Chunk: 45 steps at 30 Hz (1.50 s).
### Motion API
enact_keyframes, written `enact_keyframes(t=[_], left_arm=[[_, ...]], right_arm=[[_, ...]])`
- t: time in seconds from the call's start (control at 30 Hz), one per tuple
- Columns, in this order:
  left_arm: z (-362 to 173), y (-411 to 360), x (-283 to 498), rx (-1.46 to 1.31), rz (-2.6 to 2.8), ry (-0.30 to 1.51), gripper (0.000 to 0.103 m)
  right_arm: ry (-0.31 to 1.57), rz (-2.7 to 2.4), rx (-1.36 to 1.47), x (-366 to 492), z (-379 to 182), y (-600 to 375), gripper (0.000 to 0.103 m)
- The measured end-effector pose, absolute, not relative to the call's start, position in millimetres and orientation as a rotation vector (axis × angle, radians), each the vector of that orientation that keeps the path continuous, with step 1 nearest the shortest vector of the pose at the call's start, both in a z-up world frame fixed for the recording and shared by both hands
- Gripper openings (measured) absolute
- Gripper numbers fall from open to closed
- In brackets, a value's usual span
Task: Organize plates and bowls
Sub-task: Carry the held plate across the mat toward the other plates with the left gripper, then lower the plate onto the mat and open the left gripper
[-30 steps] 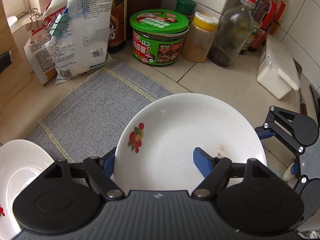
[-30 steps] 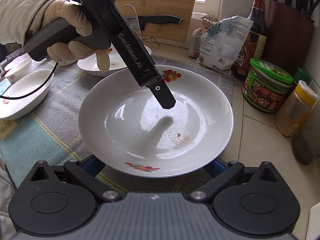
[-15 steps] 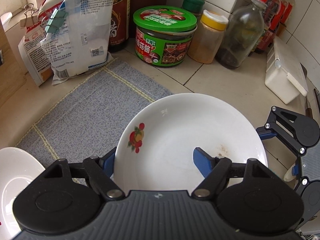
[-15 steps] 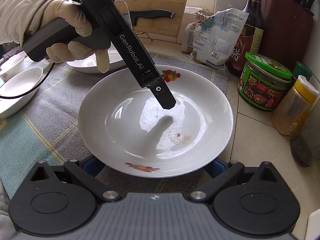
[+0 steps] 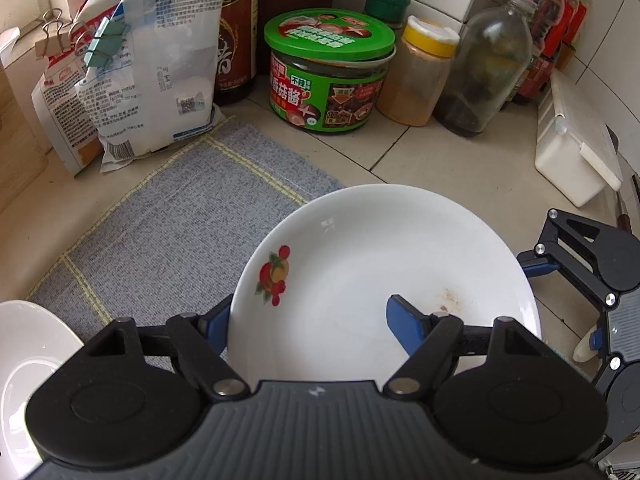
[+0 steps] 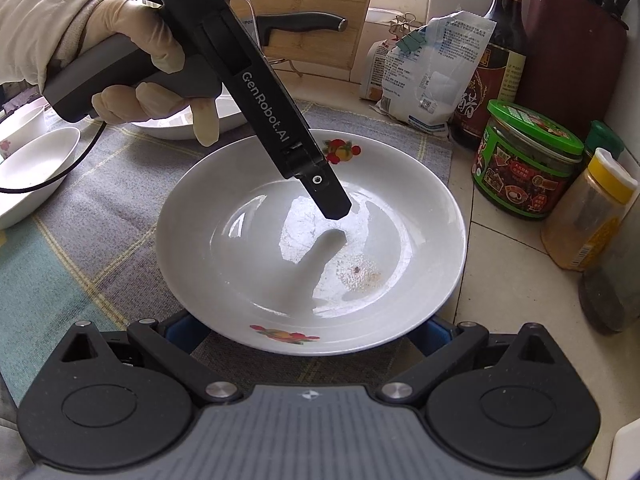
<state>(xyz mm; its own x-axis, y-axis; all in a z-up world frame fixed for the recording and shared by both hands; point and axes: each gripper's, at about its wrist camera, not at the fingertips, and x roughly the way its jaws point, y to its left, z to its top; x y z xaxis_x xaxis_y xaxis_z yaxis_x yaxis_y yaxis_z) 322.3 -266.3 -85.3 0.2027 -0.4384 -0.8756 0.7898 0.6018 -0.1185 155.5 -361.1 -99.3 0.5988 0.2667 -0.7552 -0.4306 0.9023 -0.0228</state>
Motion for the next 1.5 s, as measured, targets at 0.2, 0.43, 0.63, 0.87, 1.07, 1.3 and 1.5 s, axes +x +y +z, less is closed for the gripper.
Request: enact_keyframes(t=[0.2,0.43,0.63,0.87,1.07,1.3,1.5], left_arm=[[-82.8,-267.2,319.4,0.418,-0.892,1.031,0.081],[-54.9,-256.2,303.1,0.414,-0.877,0.940,0.087],[-28.1,-231.6,280.2,0.383,-0.848,0.885,0.089],[-12.5,-199.3,242.3,0.346,-0.805,0.844,0.089],[-17.1,-169.4,202.2,0.317,-0.733,0.839,0.089],[-26.3,-135.9,162.1,0.245,-0.641,0.877,0.089],[-30.3,-113.4,138.5,0.228,-0.586,0.876,0.089]], right_arm=[[0.838,0.398,-0.215,153.4,-97.7,-360.2,0.103],[0.834,0.375,-0.204,144.9,-90.3,-360.2,0.103],[0.827,0.347,-0.196,133.4,-82.3,-357.7,0.103],[0.820,0.332,-0.195,114.4,-75.1,-351.1,0.103],[0.793,0.330,-0.120,102.0,-70.0,-338.8,0.103],[0.758,0.331,-0.051,94.4,-65.0,-320.8,0.103],[0.763,0.369,-0.038,87.5,-65.2,-303.6,0.103]])
